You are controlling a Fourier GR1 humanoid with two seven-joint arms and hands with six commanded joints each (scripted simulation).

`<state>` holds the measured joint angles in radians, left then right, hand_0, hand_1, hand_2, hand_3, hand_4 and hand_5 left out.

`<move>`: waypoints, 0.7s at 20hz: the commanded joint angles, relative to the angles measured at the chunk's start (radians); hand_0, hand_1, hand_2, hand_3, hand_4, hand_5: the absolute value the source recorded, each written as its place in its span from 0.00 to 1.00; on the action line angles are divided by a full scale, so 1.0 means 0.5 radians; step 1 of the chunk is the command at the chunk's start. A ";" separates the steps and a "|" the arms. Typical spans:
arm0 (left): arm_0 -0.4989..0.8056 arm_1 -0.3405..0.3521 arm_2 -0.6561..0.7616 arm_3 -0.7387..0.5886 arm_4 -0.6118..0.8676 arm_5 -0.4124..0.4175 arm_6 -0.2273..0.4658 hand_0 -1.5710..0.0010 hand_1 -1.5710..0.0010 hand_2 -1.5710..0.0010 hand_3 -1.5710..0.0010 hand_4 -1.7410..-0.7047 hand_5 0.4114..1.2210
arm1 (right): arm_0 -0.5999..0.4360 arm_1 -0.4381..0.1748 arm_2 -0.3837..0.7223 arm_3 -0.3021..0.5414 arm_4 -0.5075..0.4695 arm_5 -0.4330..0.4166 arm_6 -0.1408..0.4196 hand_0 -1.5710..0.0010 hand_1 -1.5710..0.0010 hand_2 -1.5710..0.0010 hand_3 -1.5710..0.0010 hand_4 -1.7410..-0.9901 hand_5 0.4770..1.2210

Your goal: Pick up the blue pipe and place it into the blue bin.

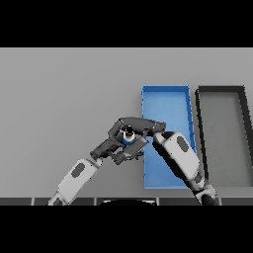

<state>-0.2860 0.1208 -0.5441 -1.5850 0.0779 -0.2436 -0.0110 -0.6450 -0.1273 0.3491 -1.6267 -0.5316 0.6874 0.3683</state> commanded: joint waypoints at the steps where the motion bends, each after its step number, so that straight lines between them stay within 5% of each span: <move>1: 0.001 -0.019 0.014 0.020 0.014 -0.012 -0.036 0.00 0.01 0.00 0.09 0.03 1.00 | 0.029 0.010 0.004 -0.008 0.023 0.007 -0.064 0.18 0.18 0.18 0.23 0.38 0.50; 5: -0.006 -0.011 0.030 0.034 -0.019 -0.023 -0.033 0.00 0.00 0.00 0.04 0.01 1.00 | 0.060 -0.011 0.030 -0.043 0.180 0.072 -0.199 0.07 0.07 0.07 0.09 0.41 0.79; 9: -0.015 -0.004 0.033 0.015 0.019 -0.027 -0.003 0.00 0.00 0.00 0.02 0.01 1.00 | 0.066 -0.007 0.025 -0.052 0.080 0.064 -0.183 0.03 0.03 0.03 0.04 0.36 0.92; 10: -0.013 0.014 0.037 0.003 0.022 -0.036 -0.014 0.00 0.00 0.00 0.08 0.02 1.00 | 0.081 -0.008 0.032 -0.060 0.066 0.055 -0.190 0.02 0.02 0.02 0.03 0.35 0.93; 11: -0.013 0.018 0.023 0.010 -0.012 -0.022 -0.036 0.00 0.04 0.07 0.07 0.08 1.00 | 0.065 -0.004 0.024 -0.056 0.070 0.043 -0.150 0.02 0.02 0.02 0.02 0.35 0.95; 14: 0.002 0.067 0.000 -0.008 -0.099 -0.065 -0.062 0.47 0.50 0.52 0.51 0.41 1.00 | 0.091 0.024 0.026 -0.123 0.104 0.033 -0.054 0.01 0.01 0.01 0.01 0.34 0.97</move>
<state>-0.2847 0.1542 -0.5443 -1.5894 0.0260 -0.2791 -0.0488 -0.5990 -0.1154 0.3625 -1.6880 -0.4809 0.7053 0.3441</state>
